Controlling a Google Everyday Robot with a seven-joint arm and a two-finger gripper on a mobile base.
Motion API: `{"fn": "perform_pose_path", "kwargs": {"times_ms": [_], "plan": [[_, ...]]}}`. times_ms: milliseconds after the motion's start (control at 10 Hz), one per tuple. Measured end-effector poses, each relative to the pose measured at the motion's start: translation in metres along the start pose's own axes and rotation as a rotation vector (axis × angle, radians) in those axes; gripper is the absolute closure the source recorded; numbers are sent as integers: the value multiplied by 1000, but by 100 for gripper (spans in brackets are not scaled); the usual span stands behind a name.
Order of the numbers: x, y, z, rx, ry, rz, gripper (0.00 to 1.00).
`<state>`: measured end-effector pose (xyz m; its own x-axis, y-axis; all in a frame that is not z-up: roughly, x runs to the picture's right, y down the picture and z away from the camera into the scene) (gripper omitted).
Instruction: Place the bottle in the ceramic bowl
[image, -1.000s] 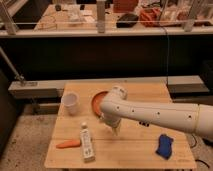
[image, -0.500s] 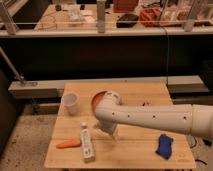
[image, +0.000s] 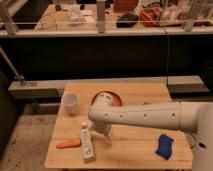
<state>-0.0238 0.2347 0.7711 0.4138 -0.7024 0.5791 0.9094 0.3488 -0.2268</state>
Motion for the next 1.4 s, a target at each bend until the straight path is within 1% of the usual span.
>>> {"fn": "perform_pose_path", "kwargs": {"times_ms": [100,300,500,800,900,1100,1200,1300,1400], "plan": [[-4,-8,3,-6,-5,-33,20],[-6,-14,10,-18,-7,-65,20],[-7,-14,16,-29,-7,-80,20],[-13,-20,24,-43,-9,-121,20],[-11,-16,25,-50,-7,-117,20],[-15,-21,31,-61,-11,-137,21],[-15,-21,33,-63,-13,-138,25],[-15,-23,34,-60,-13,-136,39],[-11,-19,30,-49,-9,-127,51]]}}
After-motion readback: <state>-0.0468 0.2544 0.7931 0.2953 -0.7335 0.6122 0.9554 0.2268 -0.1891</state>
